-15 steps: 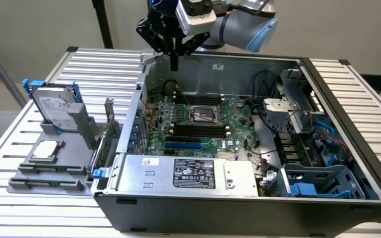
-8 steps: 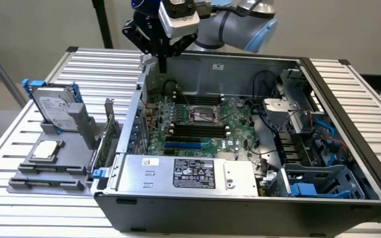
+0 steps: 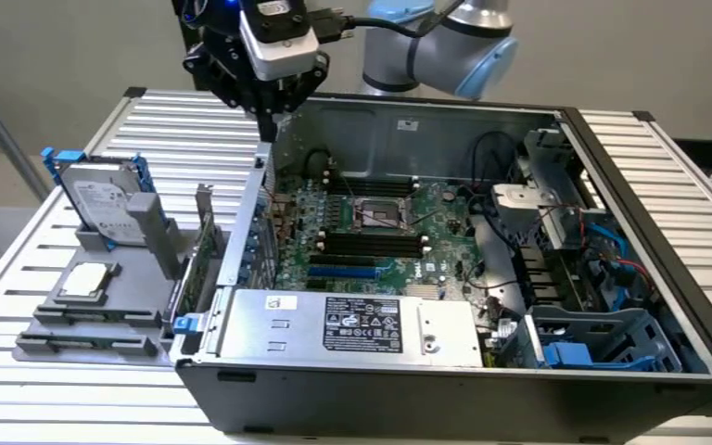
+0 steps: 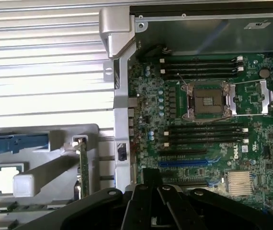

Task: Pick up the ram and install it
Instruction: 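Reach for the ram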

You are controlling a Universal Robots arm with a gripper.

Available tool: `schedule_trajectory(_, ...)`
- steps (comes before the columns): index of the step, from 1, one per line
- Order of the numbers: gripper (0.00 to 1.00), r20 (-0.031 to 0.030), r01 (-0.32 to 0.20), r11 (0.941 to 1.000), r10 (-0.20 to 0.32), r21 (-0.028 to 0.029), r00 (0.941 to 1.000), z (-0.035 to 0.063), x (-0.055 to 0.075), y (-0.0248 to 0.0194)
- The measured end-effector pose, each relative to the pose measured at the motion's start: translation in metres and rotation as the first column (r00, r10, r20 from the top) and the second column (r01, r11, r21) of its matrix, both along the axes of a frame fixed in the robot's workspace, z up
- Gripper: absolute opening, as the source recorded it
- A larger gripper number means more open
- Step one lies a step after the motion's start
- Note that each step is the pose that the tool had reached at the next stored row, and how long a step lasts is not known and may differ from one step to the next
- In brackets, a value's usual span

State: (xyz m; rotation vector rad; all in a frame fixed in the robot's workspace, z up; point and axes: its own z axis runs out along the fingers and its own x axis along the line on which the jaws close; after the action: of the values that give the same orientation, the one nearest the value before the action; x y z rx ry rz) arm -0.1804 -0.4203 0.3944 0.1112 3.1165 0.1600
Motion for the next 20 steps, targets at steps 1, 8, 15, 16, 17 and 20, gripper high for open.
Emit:
schedule_trajectory(1,0.11,0.0,0.0,1.0,0.0,0.0008,1.0,-0.0001,-0.004,-0.0015)
schedule_trajectory(8,0.11,0.0,0.0,1.0,0.0,0.0018,1.0,-0.0033,-0.036,-0.01)
schedule_trajectory(15,0.11,-0.0023,0.0,1.0,0.0,0.0017,1.0,-0.0089,-0.063,-0.0165)
schedule_trajectory(16,0.11,-0.0035,0.0,1.0,0.0,0.0016,1.0,-0.0099,-0.066,-0.0173)
schedule_trajectory(17,0.11,-0.0048,0.0,1.0,0.0,0.0016,1.0,-0.0111,-0.069,-0.0183)
schedule_trajectory(20,0.11,-0.0102,0.0,1.0,0.0,0.0017,0.9999,-0.0141,-0.074,-0.0213)
